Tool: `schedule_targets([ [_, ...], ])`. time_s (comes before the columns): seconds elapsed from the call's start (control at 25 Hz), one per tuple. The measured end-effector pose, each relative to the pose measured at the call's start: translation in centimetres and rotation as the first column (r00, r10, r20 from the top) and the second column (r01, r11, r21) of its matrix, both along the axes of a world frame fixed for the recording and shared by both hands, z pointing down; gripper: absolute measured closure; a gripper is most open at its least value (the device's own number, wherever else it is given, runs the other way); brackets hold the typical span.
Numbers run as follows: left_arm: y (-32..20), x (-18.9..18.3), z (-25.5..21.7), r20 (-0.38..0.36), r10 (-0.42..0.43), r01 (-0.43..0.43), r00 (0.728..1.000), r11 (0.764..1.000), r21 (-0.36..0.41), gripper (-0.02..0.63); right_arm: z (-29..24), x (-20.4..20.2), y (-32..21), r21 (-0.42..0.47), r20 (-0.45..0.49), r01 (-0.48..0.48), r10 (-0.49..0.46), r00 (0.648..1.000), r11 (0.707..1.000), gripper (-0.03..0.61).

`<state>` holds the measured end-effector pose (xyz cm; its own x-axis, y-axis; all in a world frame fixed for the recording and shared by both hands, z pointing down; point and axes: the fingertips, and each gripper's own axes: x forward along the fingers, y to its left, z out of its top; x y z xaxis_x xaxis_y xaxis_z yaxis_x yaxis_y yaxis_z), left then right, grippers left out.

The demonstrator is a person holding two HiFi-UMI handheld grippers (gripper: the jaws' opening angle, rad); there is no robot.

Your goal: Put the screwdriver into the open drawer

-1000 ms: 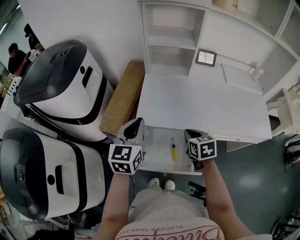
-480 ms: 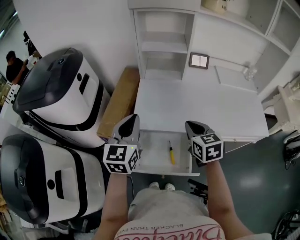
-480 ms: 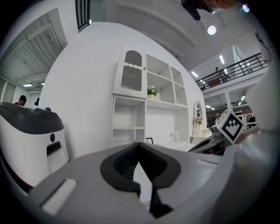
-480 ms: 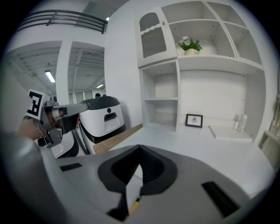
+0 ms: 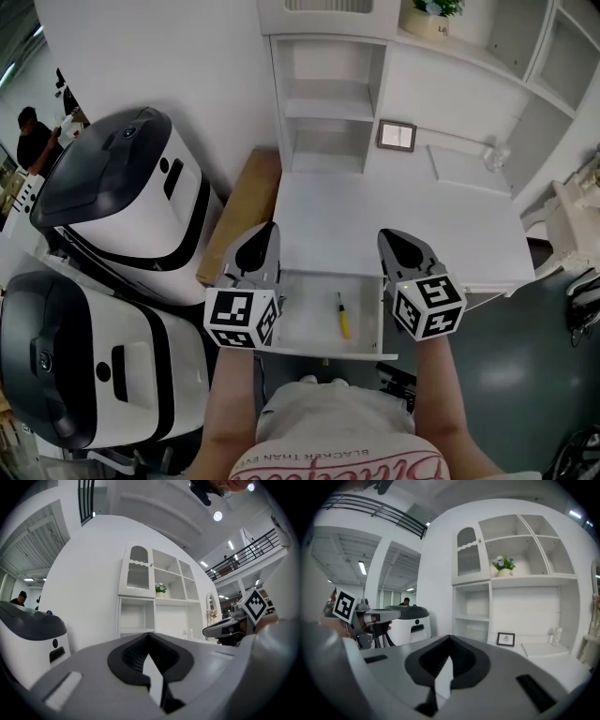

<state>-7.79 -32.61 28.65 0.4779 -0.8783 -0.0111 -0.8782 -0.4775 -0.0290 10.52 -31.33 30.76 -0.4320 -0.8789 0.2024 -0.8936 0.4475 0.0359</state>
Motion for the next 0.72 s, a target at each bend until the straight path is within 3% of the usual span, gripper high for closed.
schedule_targets([
  [0.32, 0.6, 0.5, -3.7, 0.018, 0.005, -0.007, 1.000, 0.995, 0.095, 0.605, -6.5, 0.4, 1.1, 0.184, 0.002, -0.035, 0.035, 0.999, 0.982, 0.572],
  [0.72, 0.7, 0.2, -7.3, 0.013, -0.015, 0.013, 1.000, 0.984, 0.177, 0.604, -11.4, 1.2, 1.9, 0.260, 0.044, -0.056, 0.047, 0.998, 0.964, 0.572],
])
